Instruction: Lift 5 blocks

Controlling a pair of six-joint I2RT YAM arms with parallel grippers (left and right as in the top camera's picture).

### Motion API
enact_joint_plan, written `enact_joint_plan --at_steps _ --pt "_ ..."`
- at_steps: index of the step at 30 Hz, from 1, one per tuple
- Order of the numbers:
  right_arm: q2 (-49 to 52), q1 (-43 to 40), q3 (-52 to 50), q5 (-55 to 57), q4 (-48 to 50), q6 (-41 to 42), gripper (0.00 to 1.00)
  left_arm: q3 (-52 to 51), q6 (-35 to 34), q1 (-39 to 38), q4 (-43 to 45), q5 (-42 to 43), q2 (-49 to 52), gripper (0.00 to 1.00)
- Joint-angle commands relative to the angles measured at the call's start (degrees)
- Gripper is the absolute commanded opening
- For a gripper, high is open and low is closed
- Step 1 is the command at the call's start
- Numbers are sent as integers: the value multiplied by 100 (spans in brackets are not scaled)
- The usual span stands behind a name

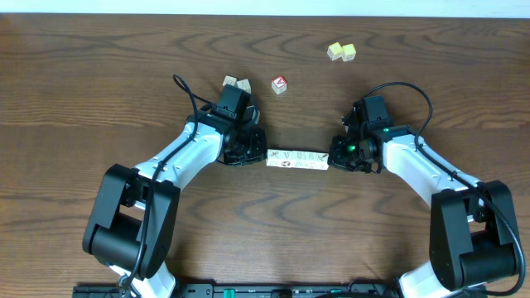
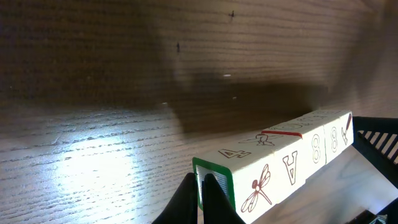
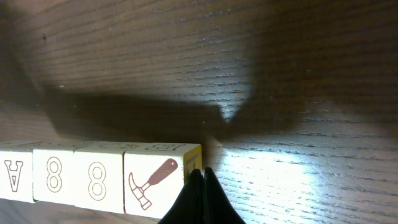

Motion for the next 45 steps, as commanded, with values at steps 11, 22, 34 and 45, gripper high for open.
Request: enact_joint_plan --at_steps 11,22,34,45 --pt "-160 127 195 -1165 66 -168 1 0 13 -127 70 699 -90 7" --pt "-162 127 227 -1189 66 -258 1 0 15 -129 70 699 -90 7" --pt "-173 127 249 -1333 76 -278 1 0 15 -129 28 697 -90 7" --pt "-472 127 249 -1331 68 -275 1 0 13 -129 28 699 -90 7"
